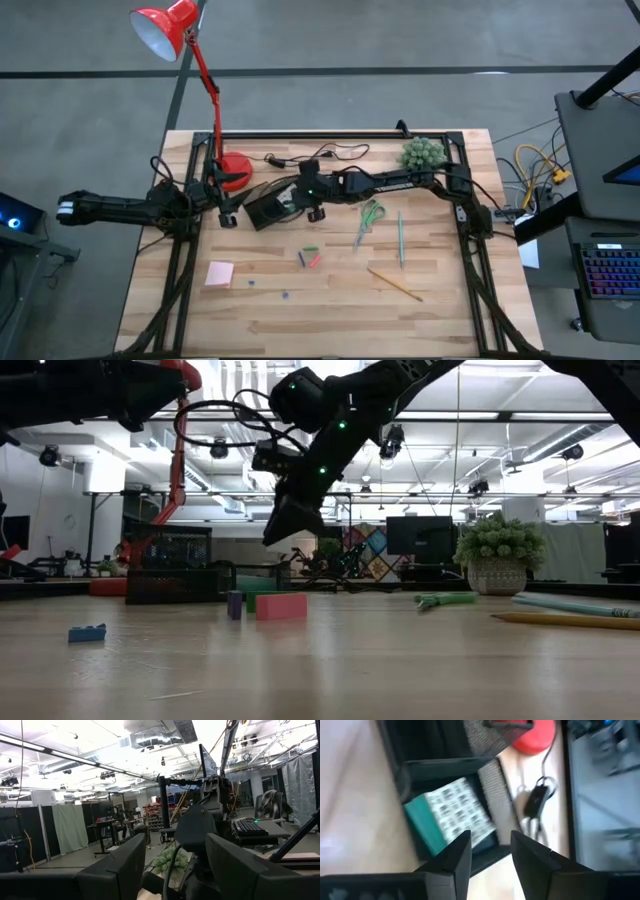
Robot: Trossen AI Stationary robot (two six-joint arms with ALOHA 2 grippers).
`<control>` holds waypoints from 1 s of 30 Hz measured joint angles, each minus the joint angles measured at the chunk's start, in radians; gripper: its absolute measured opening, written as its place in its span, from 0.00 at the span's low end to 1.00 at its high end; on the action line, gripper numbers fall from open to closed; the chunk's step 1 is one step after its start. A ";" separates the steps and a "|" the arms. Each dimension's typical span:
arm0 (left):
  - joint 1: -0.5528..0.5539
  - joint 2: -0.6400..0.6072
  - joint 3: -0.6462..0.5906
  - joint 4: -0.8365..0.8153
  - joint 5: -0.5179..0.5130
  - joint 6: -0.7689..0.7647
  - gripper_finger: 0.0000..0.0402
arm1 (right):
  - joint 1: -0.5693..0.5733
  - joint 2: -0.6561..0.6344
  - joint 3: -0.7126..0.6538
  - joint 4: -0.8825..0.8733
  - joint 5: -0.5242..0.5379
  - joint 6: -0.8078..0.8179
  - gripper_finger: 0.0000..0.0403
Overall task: Pick and place office supplies into organizer
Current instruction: Put the blue pencil into the desk organizer
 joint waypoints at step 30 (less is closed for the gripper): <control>0.000 0.003 -0.001 0.000 -0.019 0.000 0.49 | 0.036 -0.082 -0.014 -0.400 -0.076 0.429 0.22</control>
